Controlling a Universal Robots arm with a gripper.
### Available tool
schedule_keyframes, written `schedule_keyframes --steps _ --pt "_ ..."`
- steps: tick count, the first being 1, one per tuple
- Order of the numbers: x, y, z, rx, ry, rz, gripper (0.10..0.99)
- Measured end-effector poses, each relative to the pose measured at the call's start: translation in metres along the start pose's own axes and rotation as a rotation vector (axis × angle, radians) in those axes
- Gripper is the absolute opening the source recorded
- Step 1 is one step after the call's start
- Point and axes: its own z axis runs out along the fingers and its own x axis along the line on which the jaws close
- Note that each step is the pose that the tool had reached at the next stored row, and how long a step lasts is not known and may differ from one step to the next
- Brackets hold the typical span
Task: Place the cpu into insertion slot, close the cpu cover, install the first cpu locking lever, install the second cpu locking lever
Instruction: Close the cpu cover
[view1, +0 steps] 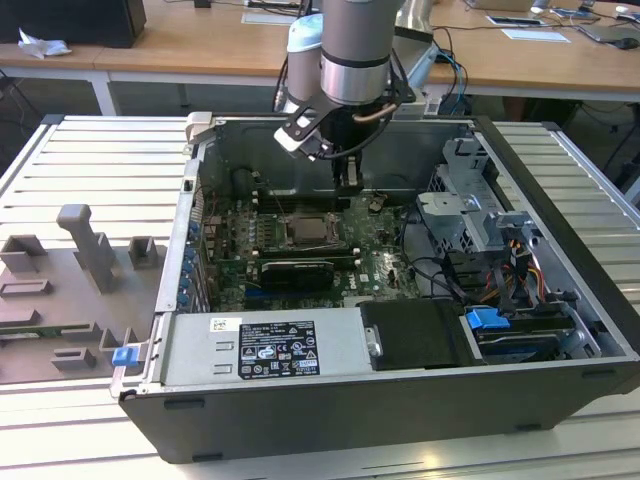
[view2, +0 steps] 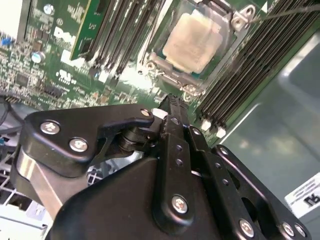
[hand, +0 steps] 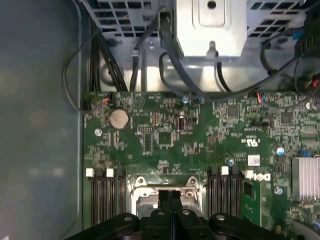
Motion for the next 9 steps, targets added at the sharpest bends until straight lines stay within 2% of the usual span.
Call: schedule_keyframes --steps 5,7,9 --pt "0.0019 -0.0089 0.0107 0.000 0.0000 0.000 0.106" --pt "0.0018 -0.0196 0.0197 0.000 0.0020 0.000 0.106" --pt "0.0017 -0.0275 0.0250 0.000 0.0094 -0.006 0.106"
